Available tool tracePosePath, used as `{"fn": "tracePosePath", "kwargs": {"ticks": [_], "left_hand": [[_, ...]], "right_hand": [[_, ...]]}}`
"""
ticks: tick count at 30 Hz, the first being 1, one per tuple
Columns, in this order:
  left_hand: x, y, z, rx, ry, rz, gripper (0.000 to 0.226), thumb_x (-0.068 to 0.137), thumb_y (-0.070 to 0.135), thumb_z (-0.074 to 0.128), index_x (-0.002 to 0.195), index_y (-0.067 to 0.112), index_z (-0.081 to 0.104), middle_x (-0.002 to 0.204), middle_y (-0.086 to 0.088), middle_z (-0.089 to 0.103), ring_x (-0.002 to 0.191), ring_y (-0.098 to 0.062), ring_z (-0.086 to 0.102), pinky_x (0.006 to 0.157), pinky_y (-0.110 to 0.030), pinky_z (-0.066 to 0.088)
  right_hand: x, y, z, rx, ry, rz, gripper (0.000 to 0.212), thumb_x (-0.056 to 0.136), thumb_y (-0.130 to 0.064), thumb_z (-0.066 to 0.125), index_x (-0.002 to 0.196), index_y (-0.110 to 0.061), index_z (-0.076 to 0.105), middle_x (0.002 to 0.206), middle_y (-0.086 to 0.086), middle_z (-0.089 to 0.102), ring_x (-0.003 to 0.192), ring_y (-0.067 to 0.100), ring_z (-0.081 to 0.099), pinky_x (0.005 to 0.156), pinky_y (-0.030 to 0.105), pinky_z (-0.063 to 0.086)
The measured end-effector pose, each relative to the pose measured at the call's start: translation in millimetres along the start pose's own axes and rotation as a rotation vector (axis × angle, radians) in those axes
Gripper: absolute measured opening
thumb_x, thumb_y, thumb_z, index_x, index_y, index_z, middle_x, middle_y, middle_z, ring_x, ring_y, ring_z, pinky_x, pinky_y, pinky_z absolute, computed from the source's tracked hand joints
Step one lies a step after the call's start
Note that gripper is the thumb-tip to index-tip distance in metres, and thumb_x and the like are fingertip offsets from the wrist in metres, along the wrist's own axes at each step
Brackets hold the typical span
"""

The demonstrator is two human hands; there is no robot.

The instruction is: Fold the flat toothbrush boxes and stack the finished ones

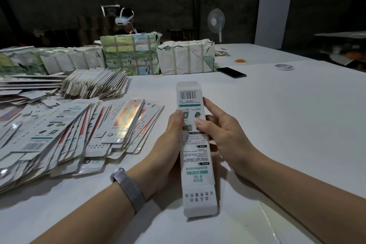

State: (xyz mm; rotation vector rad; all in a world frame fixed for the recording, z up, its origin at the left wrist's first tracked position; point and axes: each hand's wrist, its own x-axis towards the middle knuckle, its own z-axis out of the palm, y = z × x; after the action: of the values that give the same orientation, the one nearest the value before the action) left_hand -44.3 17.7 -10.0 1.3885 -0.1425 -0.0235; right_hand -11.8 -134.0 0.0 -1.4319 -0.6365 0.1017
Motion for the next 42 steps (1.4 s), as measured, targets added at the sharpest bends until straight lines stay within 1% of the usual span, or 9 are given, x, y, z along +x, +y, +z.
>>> {"fn": "tracePosePath", "kwargs": {"ticks": [6,10,13,16,20,24,31,36,42], "left_hand": [[3.7,0.7,0.9,0.087,0.075,0.075,0.061,0.084,0.072,0.042,0.128,0.032,0.056,0.101,-0.009,0.077,0.091,-0.031,0.075,0.080,-0.050,0.062],[4.3,3.7,-2.4,0.123,0.132,0.104,0.060,0.086,0.080,0.042,0.128,0.038,0.054,0.097,-0.002,0.078,0.085,-0.025,0.077,0.062,-0.036,0.061],[3.8,3.8,-6.4,0.137,0.144,0.169,0.058,0.084,0.064,0.052,0.135,0.038,0.043,0.098,0.008,0.078,0.077,-0.018,0.077,0.055,-0.030,0.060],[3.9,1.4,-8.3,0.123,0.094,0.182,0.057,0.084,0.062,0.061,0.134,0.048,0.039,0.099,0.001,0.079,0.068,-0.023,0.074,0.055,-0.039,0.062],[3.0,0.6,-11.7,0.049,0.014,0.156,0.061,0.081,0.057,0.067,0.134,0.061,0.038,0.100,-0.011,0.077,0.055,-0.022,0.067,0.046,-0.030,0.054],[4.9,0.6,-14.5,-0.005,-0.076,0.118,0.063,0.083,0.050,0.068,0.137,0.065,0.039,0.103,-0.010,0.077,0.055,-0.022,0.067,0.046,-0.027,0.053],[4.8,1.3,-18.1,-0.032,-0.183,0.097,0.056,0.088,0.039,0.065,0.139,0.047,0.043,0.088,-0.009,0.074,0.049,-0.013,0.059,0.046,-0.021,0.049],[2.5,2.7,-20.3,0.009,-0.250,0.092,0.046,0.100,0.032,0.054,0.143,0.040,0.039,0.076,-0.002,0.070,0.053,-0.011,0.052,0.049,-0.020,0.048],[3.7,1.4,-19.1,0.044,-0.243,0.077,0.041,0.096,0.036,0.056,0.135,0.047,0.048,0.087,-0.009,0.072,0.060,-0.017,0.051,0.052,-0.023,0.049]], "right_hand": [[1.7,-2.0,2.2,-0.019,-0.008,-0.045,0.046,0.091,-0.020,0.052,0.125,-0.051,0.048,0.096,-0.005,0.076,0.088,0.014,0.073,0.070,0.026,0.058],[0.5,-2.3,1.6,-0.040,0.003,-0.043,0.050,0.098,-0.012,0.051,0.135,-0.044,0.041,0.098,-0.004,0.077,0.089,0.014,0.074,0.071,0.025,0.058],[-2.2,-4.9,0.3,-0.067,0.001,-0.031,0.051,0.102,-0.008,0.048,0.134,-0.046,0.041,0.094,-0.004,0.077,0.086,0.015,0.074,0.068,0.025,0.058],[-2.7,-6.9,-1.0,-0.065,0.000,-0.015,0.051,0.102,-0.004,0.046,0.127,-0.048,0.046,0.089,-0.004,0.077,0.081,0.014,0.074,0.065,0.024,0.058],[-4.6,-7.4,-0.1,-0.044,-0.003,0.004,0.051,0.101,-0.002,0.046,0.132,-0.042,0.048,0.092,0.000,0.077,0.079,0.016,0.074,0.065,0.026,0.058],[-5.9,-7.4,-2.1,-0.032,0.008,0.030,0.061,0.087,-0.017,0.055,0.144,-0.034,0.042,0.098,0.001,0.077,0.081,0.019,0.074,0.065,0.027,0.058],[-8.4,-4.5,-5.1,-0.021,0.019,0.054,0.056,0.084,-0.022,0.055,0.137,-0.040,0.045,0.092,-0.001,0.077,0.078,0.018,0.075,0.061,0.024,0.057],[-5.0,-0.6,-7.5,0.015,0.063,0.064,0.036,0.102,-0.019,0.050,0.132,-0.037,0.051,0.091,0.001,0.078,0.072,0.015,0.074,0.056,0.022,0.055],[4.7,4.6,-11.1,0.079,0.085,0.133,0.023,0.082,-0.028,0.055,0.101,-0.037,0.062,0.091,0.005,0.076,0.072,0.018,0.070,0.054,0.030,0.054]]}}
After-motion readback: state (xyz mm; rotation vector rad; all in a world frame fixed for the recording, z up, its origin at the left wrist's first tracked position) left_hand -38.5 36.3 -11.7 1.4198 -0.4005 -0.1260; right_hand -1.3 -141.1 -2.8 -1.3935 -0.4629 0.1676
